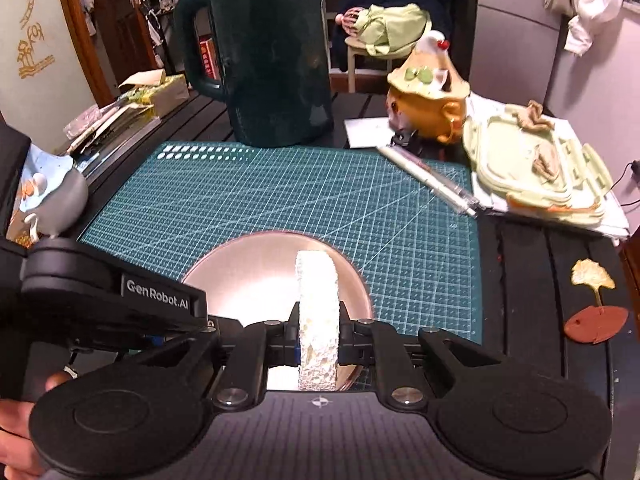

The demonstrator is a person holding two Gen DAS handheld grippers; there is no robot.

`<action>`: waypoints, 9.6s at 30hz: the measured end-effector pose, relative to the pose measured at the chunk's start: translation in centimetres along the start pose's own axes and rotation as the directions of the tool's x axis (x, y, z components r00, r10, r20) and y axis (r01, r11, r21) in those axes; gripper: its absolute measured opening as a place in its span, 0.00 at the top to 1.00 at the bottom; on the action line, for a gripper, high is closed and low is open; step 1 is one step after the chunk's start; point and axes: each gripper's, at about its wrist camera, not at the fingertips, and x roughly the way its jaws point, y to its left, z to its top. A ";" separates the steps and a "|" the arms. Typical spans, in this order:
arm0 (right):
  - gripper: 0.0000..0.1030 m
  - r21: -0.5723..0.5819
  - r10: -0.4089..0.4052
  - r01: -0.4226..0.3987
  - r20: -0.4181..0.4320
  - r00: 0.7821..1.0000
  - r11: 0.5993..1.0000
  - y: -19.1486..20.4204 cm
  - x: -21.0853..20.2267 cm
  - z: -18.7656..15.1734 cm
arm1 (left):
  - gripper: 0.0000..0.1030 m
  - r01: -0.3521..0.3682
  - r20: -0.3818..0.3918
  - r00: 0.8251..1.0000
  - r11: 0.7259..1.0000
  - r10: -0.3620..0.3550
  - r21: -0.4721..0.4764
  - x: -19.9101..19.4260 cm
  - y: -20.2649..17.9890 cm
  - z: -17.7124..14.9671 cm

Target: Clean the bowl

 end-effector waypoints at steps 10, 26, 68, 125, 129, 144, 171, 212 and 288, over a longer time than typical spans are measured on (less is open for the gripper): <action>0.88 0.005 0.020 -0.020 0.096 0.995 1.000 -0.8 -3.4 1.1 | 0.78 -0.003 0.006 1.000 1.000 0.003 0.010 -0.1 0.6 -0.1; 0.88 0.061 0.059 -0.055 -0.069 0.996 0.997 0.7 1.4 0.1 | 0.78 -0.016 0.014 1.000 1.000 0.016 0.023 -0.1 -0.3 -0.4; 0.88 0.473 0.306 -0.273 0.008 0.952 0.837 -10.7 -2.3 -1.0 | 0.77 -0.059 0.026 0.998 0.980 0.055 0.190 -0.6 -3.5 -1.6; 0.88 0.740 0.457 -0.338 0.046 0.888 0.582 -14.6 1.4 -2.8 | 0.76 -0.096 0.059 0.995 0.964 0.084 0.249 -0.4 -4.2 -2.7; 0.87 0.721 0.448 -0.373 0.097 0.889 0.585 -14.8 0.5 -2.3 | 0.75 -0.095 0.059 0.995 0.964 0.083 0.249 -0.4 -4.1 -2.7; 0.87 0.703 0.438 -0.358 0.073 0.896 0.615 -14.5 0.6 -2.3 | 0.76 -0.091 0.056 0.995 0.966 0.080 0.243 -0.5 -4.2 -2.5; 0.87 0.617 0.464 -0.321 -0.081 0.882 0.718 -11.6 2.0 -2.6 | 0.79 -0.050 0.053 0.998 0.985 0.042 0.165 -0.4 -2.8 -1.5; 0.88 0.416 0.341 -0.323 0.032 0.939 0.850 -10.6 -0.6 -1.0 | 0.81 -0.092 0.044 0.995 0.990 0.088 0.103 -1.5 -2.5 -2.4; 0.88 0.648 0.397 -0.333 0.051 0.916 0.685 -12.0 2.3 -1.9 | 0.79 -0.131 0.082 0.990 0.975 0.118 0.179 -0.9 -3.7 -3.0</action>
